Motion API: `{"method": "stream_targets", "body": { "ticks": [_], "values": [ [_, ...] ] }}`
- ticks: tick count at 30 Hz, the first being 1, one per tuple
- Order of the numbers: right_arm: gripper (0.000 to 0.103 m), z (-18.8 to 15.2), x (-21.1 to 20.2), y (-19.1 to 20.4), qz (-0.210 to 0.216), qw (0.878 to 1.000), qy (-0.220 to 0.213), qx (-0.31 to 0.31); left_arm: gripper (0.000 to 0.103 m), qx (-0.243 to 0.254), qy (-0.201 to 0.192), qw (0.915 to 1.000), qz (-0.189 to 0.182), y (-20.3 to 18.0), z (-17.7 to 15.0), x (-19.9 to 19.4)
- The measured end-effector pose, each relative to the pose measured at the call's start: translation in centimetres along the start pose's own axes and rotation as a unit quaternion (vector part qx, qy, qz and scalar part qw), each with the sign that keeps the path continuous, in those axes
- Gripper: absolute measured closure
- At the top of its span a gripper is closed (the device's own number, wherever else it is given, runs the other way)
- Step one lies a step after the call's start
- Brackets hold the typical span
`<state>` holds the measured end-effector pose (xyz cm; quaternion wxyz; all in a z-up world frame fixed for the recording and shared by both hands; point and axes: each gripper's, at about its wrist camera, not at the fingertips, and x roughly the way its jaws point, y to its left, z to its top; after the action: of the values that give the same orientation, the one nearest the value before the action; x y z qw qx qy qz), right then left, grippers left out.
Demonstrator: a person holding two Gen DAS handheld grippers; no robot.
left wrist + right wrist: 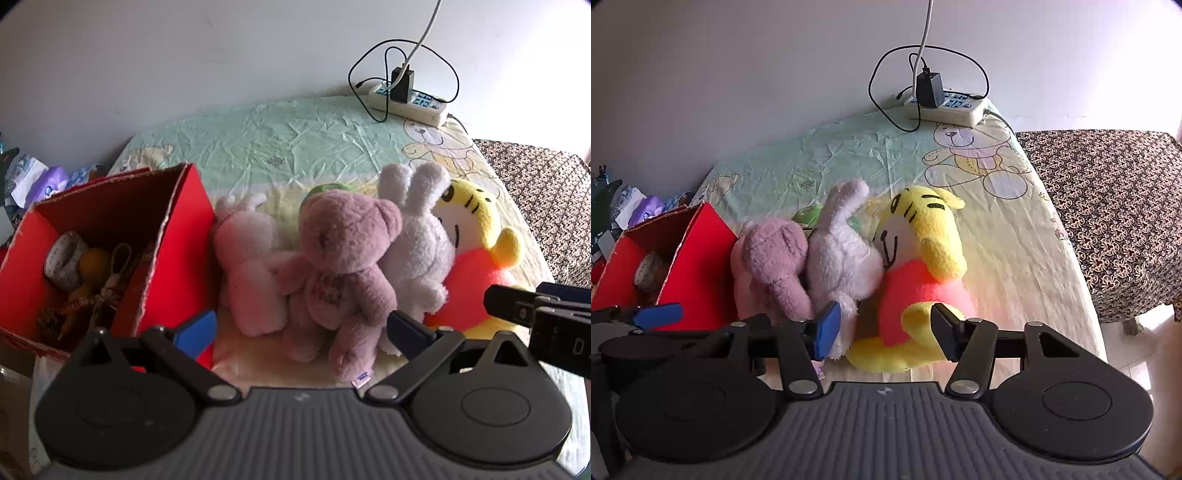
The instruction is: Organize objects
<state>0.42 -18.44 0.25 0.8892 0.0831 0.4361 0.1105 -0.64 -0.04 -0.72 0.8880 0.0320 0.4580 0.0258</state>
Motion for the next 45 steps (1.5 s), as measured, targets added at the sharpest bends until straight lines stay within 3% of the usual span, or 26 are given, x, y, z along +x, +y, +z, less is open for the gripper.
{"method": "stream_targets", "body": {
  "ticks": [5,13,21,45],
  "values": [
    [0.047,-0.2,0.0,-0.3,0.004,1.0,0.002,0.007,0.003,-0.01,-0.009,0.9997,-0.019,0.1,-0.5,-0.2],
    [0.047,-0.6,0.1,-0.8,0.008,1.0,-0.002,0.013,0.002,-0.01,0.02,0.9994,-0.028,0.1,-0.9,0.2],
    [0.047,-0.7,0.0,-0.6,0.013,1.0,-0.005,0.006,0.001,0.004,0.019,0.9998,0.001,-0.7,-1.1,0.2],
    [0.046,-0.7,1.3,-0.1,0.028,0.999,0.009,0.02,0.003,0.018,0.031,0.9989,0.031,-0.1,-1.1,1.0]
  ]
}}
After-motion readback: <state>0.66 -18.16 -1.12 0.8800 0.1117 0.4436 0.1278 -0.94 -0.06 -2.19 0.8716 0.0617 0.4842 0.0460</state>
